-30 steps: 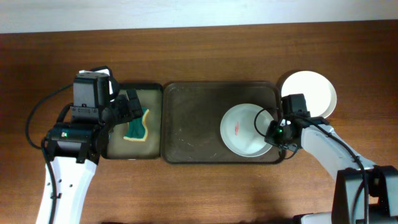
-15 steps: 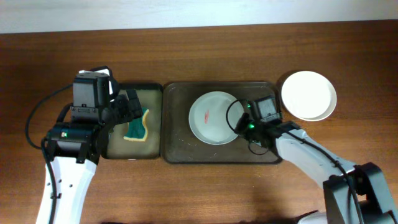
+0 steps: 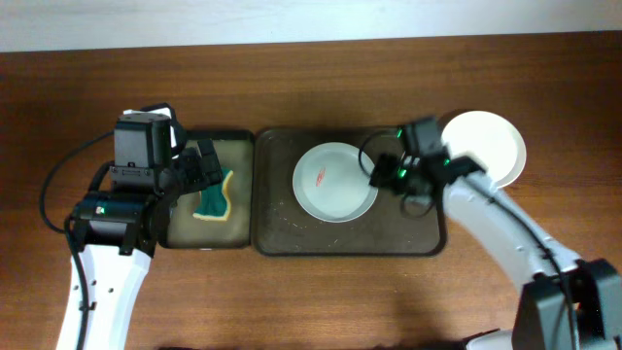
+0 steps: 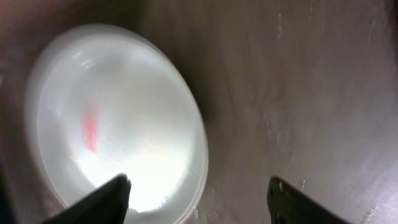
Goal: Clean dirty plates on tray and stack at the side
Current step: 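Drag the plate toward the tray center and tilt it up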
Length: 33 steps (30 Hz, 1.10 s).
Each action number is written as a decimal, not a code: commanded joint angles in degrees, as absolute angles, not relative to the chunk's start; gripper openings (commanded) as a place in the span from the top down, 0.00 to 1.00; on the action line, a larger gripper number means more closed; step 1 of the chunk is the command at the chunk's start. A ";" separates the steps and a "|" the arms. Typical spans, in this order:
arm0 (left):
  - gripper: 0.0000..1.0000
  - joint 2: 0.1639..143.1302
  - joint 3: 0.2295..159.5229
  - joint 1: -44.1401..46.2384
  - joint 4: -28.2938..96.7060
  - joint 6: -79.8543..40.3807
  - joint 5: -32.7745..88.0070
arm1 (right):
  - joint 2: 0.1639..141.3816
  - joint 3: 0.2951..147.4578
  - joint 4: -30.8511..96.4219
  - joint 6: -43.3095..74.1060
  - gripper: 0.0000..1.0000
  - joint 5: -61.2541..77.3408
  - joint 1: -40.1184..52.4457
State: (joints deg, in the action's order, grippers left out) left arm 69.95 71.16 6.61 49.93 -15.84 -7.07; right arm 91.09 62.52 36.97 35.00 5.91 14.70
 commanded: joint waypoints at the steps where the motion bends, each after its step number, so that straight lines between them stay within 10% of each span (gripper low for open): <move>1: 0.01 69.30 71.57 6.55 49.84 -15.81 -6.85 | 90.48 75.90 49.28 22.44 0.17 7.55 10.52; 5: 0.01 69.30 71.57 6.55 49.87 -15.81 -6.85 | 90.48 79.53 52.73 22.52 0.14 8.86 7.79; 8: 0.01 69.30 71.57 6.55 49.87 -15.81 -6.85 | 90.50 77.65 50.65 26.52 0.65 8.60 9.58; 33: 0.01 69.30 71.57 6.59 49.84 -15.81 -6.85 | 103.26 57.58 22.59 25.71 0.79 11.42 14.72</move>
State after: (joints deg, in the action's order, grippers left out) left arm 69.95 71.16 6.61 49.95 -15.84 -7.05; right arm 102.94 58.06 23.40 26.39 9.65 14.37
